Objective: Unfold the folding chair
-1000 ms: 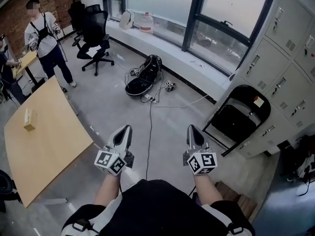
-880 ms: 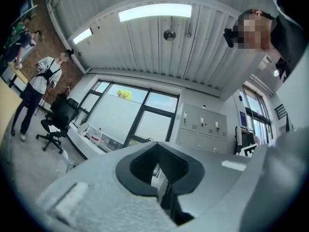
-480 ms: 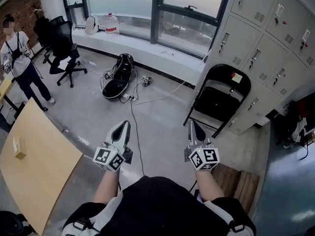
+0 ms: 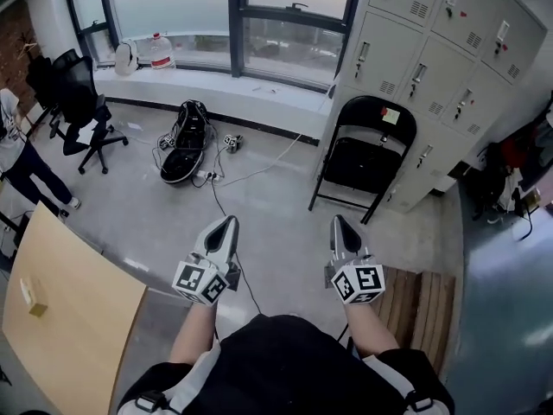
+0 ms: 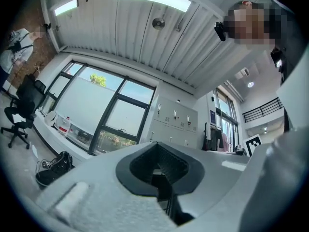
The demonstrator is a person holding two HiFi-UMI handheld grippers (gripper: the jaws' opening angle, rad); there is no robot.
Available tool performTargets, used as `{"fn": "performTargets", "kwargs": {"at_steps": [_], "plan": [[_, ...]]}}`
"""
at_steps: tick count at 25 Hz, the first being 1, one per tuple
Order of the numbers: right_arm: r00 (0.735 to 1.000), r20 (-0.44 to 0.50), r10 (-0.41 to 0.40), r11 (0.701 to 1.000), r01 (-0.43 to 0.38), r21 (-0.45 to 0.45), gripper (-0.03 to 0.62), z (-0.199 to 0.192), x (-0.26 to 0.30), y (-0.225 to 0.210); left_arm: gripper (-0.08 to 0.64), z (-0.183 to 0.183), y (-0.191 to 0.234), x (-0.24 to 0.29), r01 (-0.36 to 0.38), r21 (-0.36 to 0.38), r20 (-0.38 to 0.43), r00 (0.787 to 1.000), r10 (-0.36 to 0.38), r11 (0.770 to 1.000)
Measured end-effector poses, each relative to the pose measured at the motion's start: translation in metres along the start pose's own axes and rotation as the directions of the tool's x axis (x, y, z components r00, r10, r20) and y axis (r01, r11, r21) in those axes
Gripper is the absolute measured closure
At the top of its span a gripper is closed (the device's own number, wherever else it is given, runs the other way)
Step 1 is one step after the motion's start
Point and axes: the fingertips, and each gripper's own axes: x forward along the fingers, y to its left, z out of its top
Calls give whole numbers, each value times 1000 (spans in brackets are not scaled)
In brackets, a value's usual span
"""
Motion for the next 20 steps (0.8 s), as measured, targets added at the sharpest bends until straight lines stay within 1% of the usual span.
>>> {"fn": "performTargets", "kwargs": {"at_steps": [4,10,15,17,20], "plan": [[998,-3,-67,998,67,-12,589,1,-27,-2,557,-2,-13,-1,57,15,-38,998,-56,998],[985,-42,-169,986,169,8,589,-22,-69,-8,557,-13,-26,-4,133,28,-60,990,-132,991],[968,-63,-243,970,244,10,589,-27,-97,-3,557,-17,-44,-4,196,-5,-68,978,-195,981],[963,-71,-258,965,260,15,588,-31,-103,2,555,-19,-51,-7,225,-16,-89,970,-226,974],[967,-78,-244,969,246,9,588,-36,-106,8,555,-23,-60,-8,265,-37,-96,959,-268,963]]}}
